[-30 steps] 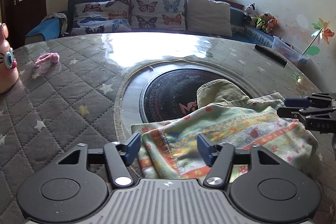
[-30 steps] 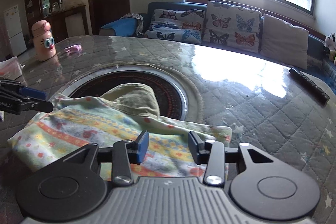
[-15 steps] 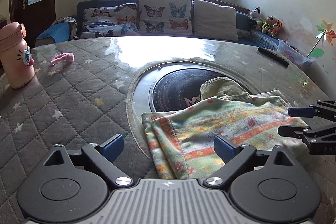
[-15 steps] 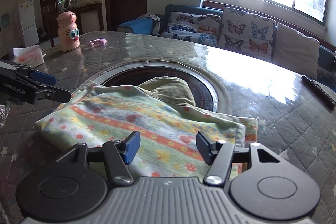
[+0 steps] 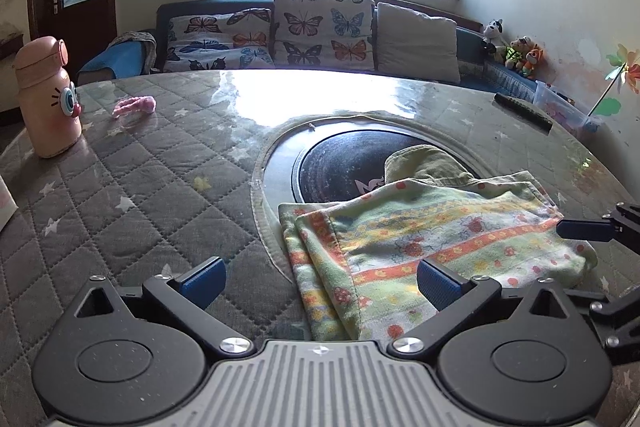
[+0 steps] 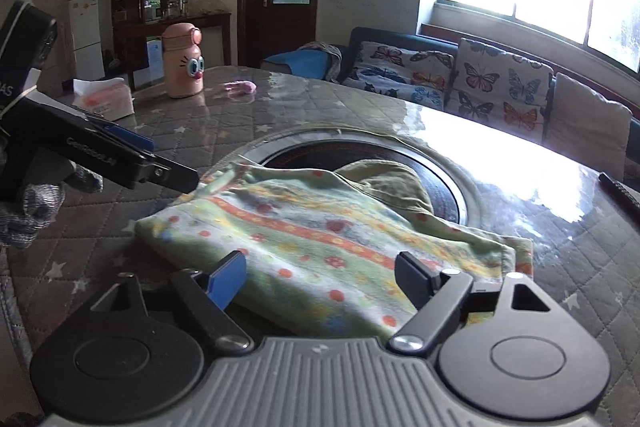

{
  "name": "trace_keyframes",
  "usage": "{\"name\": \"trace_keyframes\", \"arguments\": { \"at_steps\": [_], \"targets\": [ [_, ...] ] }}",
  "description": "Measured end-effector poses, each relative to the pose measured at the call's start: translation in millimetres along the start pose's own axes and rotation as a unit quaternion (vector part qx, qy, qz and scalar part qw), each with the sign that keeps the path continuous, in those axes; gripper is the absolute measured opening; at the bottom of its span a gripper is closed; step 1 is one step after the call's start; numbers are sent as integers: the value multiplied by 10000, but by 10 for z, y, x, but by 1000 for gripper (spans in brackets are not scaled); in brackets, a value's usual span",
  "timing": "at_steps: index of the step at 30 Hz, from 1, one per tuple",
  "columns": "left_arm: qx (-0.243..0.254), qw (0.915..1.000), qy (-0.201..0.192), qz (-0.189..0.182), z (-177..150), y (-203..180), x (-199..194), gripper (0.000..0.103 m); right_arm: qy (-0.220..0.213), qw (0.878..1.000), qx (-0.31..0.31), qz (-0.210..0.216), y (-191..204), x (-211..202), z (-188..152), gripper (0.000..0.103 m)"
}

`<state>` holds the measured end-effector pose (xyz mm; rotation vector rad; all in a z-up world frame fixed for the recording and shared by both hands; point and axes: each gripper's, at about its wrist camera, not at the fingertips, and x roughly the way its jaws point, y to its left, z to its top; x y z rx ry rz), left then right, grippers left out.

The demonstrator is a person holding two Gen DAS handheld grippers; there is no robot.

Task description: Fold clothes

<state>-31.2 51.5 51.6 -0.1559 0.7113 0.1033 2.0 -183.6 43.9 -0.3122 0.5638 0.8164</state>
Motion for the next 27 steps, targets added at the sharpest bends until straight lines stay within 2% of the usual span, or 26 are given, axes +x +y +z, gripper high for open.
{"name": "trace_keyframes", "arguments": {
  "at_steps": [4,18,25,26,27],
  "targets": [
    [-10,10000,-4,26,-24,-4,-21,103,-59,9996,-196,168,140,-3,17,94],
    [-392,9988,57,277,20,227,5,103,82,9915,-1187,534,657,134,118,92],
    [-758,9969,83,167,71,321,30,103,139,9835,-1702,593,876,267,189,83],
    [-812,9966,90,123,75,329,35,103,142,9823,-1773,588,907,291,191,80],
    [-859,9962,111,78,81,331,49,103,143,9808,-1857,576,945,318,192,73]
  ]
}}
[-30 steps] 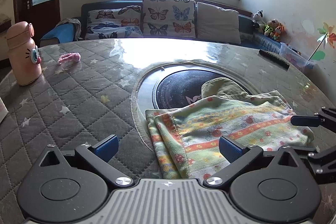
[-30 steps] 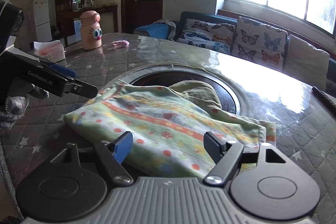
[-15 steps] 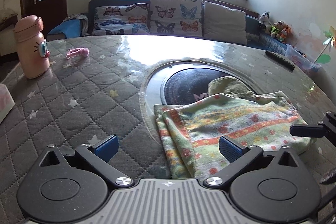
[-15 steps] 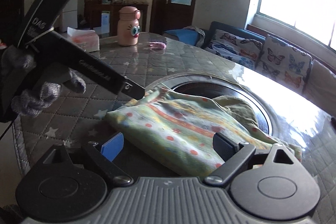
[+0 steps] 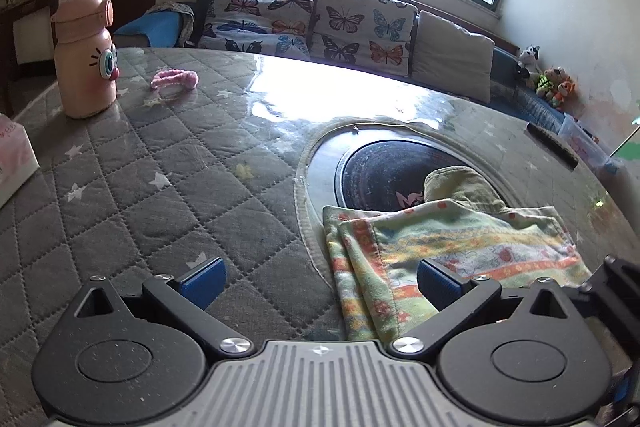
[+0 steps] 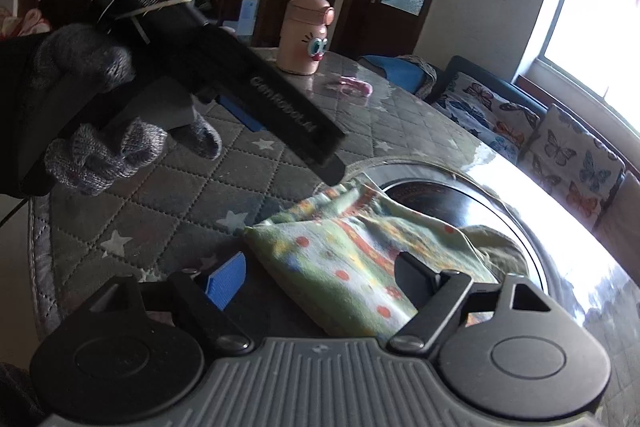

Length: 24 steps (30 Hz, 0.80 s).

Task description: Fold clothes

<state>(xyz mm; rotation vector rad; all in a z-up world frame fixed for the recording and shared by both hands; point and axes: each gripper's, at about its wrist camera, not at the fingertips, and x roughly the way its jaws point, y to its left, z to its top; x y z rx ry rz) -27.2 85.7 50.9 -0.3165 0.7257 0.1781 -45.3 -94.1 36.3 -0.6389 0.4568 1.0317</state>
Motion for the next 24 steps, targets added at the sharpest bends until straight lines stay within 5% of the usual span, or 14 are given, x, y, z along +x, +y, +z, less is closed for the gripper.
{"name": "trace_keyframes", "arguments": {
  "at_steps": [9,13,24],
  "targets": [
    [-527,9981,256,-176,27,51,123,103,157,9981,-577,150,235,250,49,42],
    [-874,9949,385,-331,24,111,171,103,61,9986,-473,219,224,238,50,16],
    [-1470,9826,695,-901,21,30,315,99,-432,9975,457,311,-111,-16,109,10]
  ]
}}
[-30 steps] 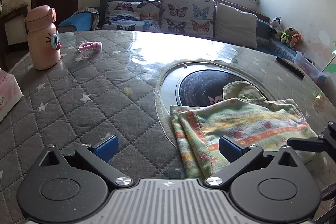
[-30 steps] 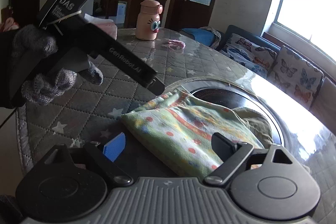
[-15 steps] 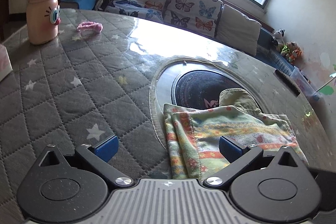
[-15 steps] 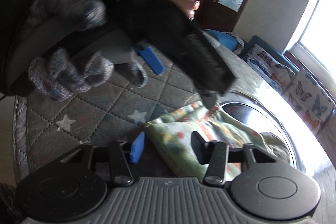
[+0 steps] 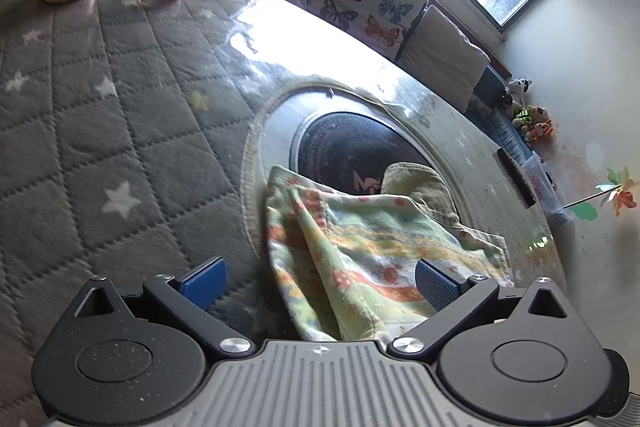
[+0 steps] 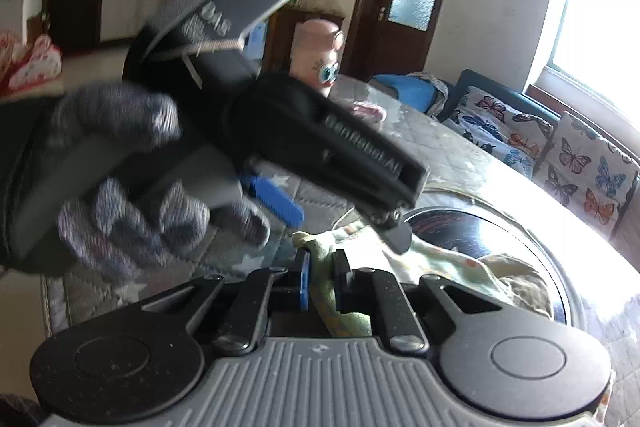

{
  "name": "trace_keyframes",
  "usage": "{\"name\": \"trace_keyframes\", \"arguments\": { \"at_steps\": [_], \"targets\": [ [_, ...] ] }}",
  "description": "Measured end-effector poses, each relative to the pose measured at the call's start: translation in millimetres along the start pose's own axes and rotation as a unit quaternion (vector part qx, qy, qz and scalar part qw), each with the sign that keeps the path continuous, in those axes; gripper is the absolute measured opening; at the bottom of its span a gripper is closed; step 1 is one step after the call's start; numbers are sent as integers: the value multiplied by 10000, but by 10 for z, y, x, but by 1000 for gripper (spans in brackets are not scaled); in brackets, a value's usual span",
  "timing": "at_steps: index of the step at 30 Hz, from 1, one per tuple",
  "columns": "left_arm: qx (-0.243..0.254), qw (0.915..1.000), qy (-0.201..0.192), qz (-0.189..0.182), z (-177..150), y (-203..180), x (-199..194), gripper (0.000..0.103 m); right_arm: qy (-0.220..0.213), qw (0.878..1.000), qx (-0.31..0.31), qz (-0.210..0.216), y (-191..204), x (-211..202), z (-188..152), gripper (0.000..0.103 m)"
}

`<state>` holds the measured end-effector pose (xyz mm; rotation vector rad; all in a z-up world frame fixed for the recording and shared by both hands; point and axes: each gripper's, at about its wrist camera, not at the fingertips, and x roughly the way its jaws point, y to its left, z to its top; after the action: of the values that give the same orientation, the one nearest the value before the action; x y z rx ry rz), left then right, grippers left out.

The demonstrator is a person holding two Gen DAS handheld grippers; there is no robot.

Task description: Fold clothes

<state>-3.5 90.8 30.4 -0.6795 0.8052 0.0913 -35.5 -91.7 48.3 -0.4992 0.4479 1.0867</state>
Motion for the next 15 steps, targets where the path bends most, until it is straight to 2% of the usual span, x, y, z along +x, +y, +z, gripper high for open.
{"name": "trace_keyframes", "arguments": {
  "at_steps": [1,7,12,15],
  "targets": [
    [-78,10000,9,-41,5,-5,9,98,-48,10000,74,12,-32,-26,4,10],
    [-714,9959,291,-475,24,31,94,73,-253,9993,261,46,-144,-144,-28,10],
    [-1202,9888,503,-733,-41,115,206,35,-257,9991,303,156,-222,-189,-77,9],
    [-1347,9866,519,-759,-55,155,229,19,-173,9991,283,266,-252,-172,-77,9]
  ]
}}
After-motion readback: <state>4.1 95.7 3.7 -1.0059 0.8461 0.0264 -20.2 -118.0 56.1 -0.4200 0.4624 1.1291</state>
